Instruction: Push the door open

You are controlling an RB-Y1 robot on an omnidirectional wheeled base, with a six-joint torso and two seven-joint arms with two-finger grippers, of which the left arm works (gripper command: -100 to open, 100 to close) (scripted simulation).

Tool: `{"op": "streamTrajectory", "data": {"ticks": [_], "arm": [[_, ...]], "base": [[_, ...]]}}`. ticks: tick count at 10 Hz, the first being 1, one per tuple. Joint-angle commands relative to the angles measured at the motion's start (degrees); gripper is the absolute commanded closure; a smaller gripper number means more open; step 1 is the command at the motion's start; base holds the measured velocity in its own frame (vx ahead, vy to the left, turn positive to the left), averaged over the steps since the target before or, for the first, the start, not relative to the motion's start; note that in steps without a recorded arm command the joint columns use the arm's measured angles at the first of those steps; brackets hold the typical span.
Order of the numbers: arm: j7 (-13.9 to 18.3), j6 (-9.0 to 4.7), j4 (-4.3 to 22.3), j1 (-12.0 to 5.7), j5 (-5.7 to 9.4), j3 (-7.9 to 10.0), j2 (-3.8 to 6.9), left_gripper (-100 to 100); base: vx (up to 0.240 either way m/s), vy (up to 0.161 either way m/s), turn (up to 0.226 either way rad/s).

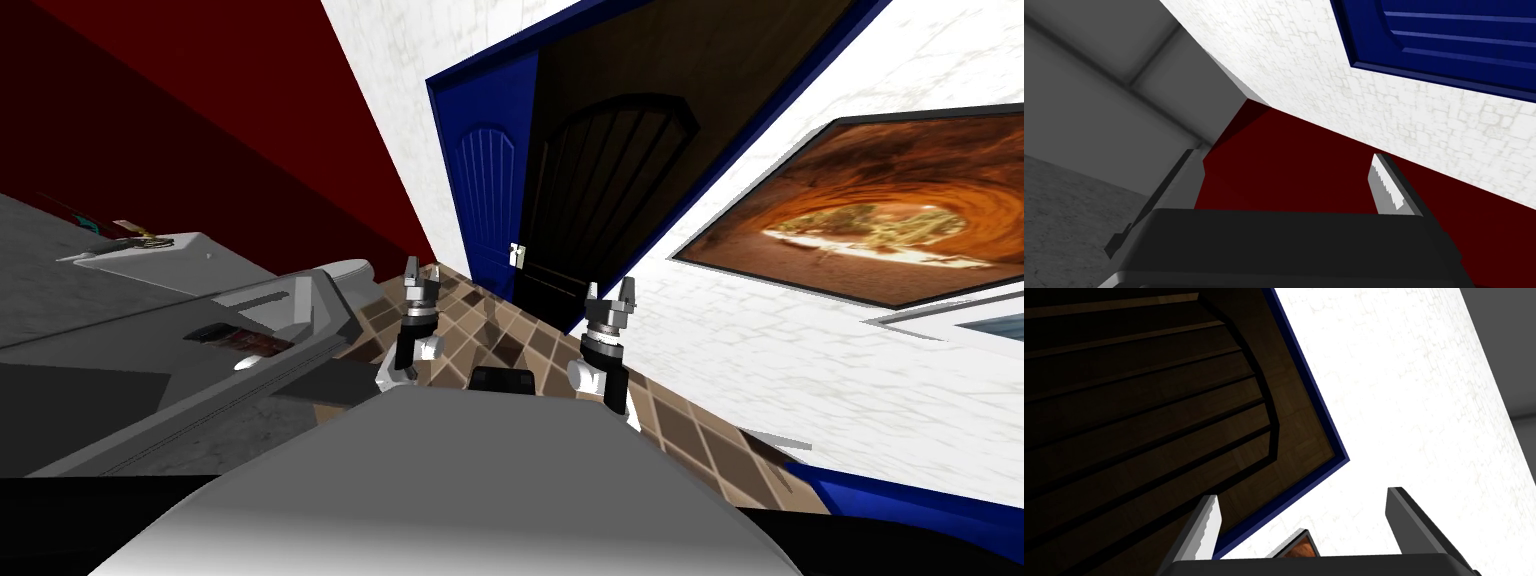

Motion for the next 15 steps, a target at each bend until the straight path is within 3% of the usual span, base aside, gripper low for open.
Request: {"op": "streamTrajectory", "data": {"ticks": [1, 15], "arm": [[-0.30, -0.03, 1.99, -0.94, 0.33, 0.14, 0.36, -100], [-3.73, 0.10, 23.26, -12.97, 3.00, 1.51, 2.07, -100]], "base": [[0.091, 0.048, -0.082], [0.079, 0.061, -0.087]]}}
